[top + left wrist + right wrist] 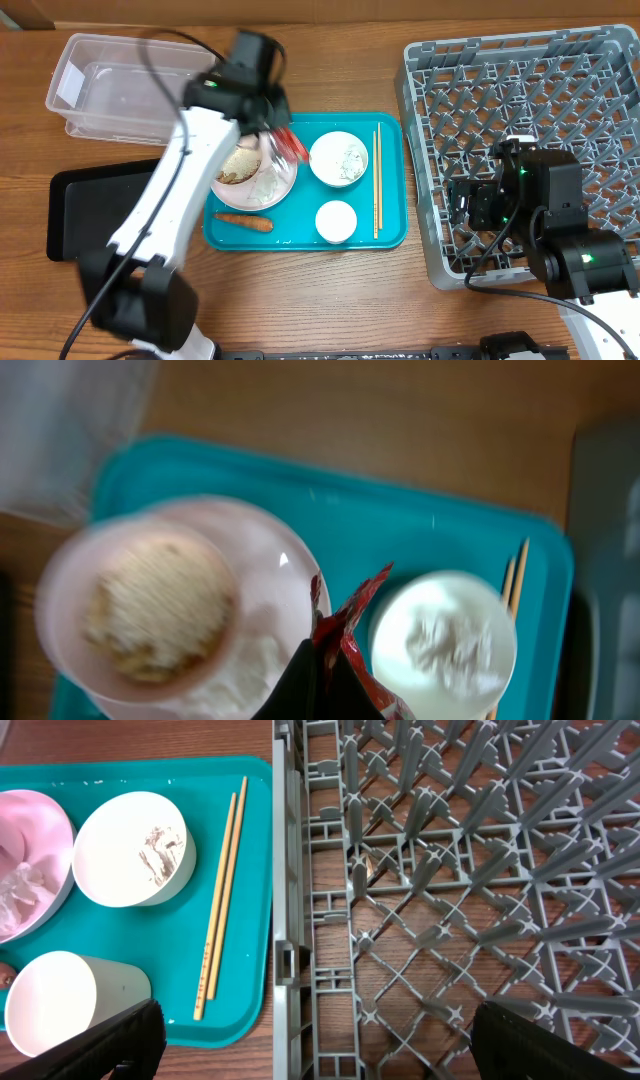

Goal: Sort waste into correct bins and load items into the dishwasher
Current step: 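Carry the red wrapper with the left gripper into the clear bin and release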

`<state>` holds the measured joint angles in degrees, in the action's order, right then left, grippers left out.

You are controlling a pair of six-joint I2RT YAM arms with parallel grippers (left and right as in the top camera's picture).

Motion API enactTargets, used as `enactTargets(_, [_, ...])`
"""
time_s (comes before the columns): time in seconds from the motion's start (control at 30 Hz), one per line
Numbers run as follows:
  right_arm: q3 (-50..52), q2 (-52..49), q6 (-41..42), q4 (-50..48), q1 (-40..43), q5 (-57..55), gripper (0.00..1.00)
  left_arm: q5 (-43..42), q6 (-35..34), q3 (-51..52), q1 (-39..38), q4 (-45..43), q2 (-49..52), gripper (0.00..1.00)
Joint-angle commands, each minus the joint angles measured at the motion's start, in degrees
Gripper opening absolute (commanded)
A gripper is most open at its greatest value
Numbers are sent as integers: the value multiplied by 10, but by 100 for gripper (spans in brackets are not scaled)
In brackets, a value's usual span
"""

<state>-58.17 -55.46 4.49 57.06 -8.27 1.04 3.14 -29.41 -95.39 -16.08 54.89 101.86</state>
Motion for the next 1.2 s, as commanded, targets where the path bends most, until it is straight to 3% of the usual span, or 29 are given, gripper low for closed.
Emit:
enactTargets(0.0, [-19, 2, 2, -1, 3, -2, 100, 130, 13, -41, 43, -10, -31, 4])
enactTargets(0.1, [-19, 2, 2, -1, 3, -1, 100, 170, 13, -41, 78, -36, -27, 4])
enactTargets(0.33, [-19, 2, 2, 5, 3, -1, 100, 167, 10, -41, 162, -110, 10, 4])
enactTargets(0.63, [-19, 2, 2, 16, 3, -1, 100, 165, 11, -41, 207, -175, 92, 4])
enactTargets(0.7, [-19, 2, 2, 16, 3, -1, 100, 165, 11, -41, 208, -178, 105, 11])
enactTargets(0.8, [-19, 2, 2, 16, 3, -1, 100, 165, 11, -41, 208, -169, 118, 34])
enactTargets(0.9, [-19, 2, 2, 16, 3, -1, 100, 162, 11, -41, 208, -158, 115, 24])
enactTargets(1.0, [-19, 2, 2, 16, 3, -2, 100, 115, 22, -42, 204, -144, 90, 21])
enactTargets(1.17, [-19, 2, 2, 16, 3, -2, 100, -69, 22, -42, 189, -73, 21, 42])
